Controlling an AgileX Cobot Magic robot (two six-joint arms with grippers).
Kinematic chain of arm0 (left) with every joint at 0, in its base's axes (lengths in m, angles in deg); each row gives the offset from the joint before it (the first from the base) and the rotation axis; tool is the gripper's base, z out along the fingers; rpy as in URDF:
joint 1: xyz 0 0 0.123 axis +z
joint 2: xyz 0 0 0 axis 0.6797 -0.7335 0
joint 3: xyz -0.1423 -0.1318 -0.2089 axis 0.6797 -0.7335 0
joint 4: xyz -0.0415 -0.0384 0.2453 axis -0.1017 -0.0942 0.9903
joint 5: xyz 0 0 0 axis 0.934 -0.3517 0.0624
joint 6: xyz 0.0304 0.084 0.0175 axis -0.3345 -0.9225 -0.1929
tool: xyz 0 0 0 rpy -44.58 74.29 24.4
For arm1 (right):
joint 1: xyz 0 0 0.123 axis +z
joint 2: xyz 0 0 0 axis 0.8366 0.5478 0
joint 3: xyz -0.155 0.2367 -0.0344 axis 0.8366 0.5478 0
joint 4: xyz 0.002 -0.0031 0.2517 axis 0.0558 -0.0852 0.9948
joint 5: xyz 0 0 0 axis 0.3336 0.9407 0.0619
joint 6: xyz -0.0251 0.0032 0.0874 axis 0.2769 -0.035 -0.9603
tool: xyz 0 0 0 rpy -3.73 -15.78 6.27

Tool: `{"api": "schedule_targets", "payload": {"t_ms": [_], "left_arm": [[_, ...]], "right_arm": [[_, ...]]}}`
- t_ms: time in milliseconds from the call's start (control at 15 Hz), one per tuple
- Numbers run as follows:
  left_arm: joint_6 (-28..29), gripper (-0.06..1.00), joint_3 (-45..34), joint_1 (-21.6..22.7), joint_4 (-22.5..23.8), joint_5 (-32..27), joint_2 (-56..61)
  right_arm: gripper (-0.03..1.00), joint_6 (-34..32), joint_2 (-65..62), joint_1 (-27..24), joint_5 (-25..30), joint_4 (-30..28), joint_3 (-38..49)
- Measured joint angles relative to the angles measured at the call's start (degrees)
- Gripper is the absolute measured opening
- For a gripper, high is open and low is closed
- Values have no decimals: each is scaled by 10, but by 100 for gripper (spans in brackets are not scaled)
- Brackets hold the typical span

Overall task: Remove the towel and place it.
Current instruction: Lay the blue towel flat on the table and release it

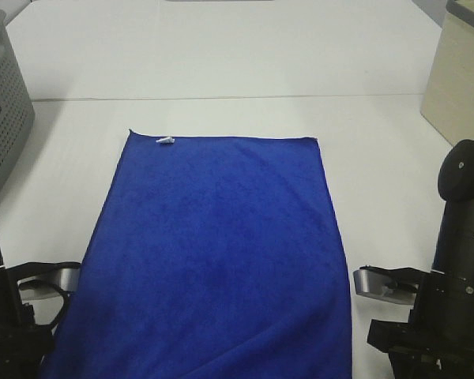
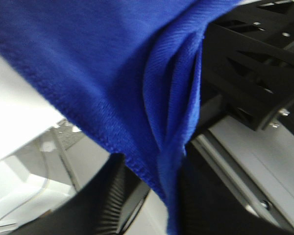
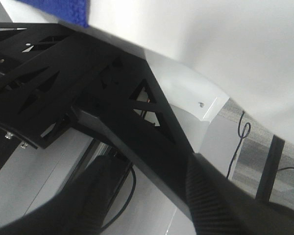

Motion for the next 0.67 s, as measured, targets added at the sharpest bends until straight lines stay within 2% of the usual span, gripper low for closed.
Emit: {"api": "schedule_targets", "payload": {"t_ms": [133,267,400,533,667], "left_arm": [[-5,51,0,0,-19,-9,0],[-7,63,0,0,-23,-9,0],[5,66,0,-3,-15,-8,11],[43,67,-1,-28,24,-8,45],[111,67,-1,-54,78,-9,81]], "right_arm": [[50,-4,-2,0,18,1,-5],[51,-9,-26,0,29,2,-11],[51,-14,-68,0,29,2,-13],[51,-23,-105,0,31,2,-13],[51,-28,-137,0,32,2,-13]]}}
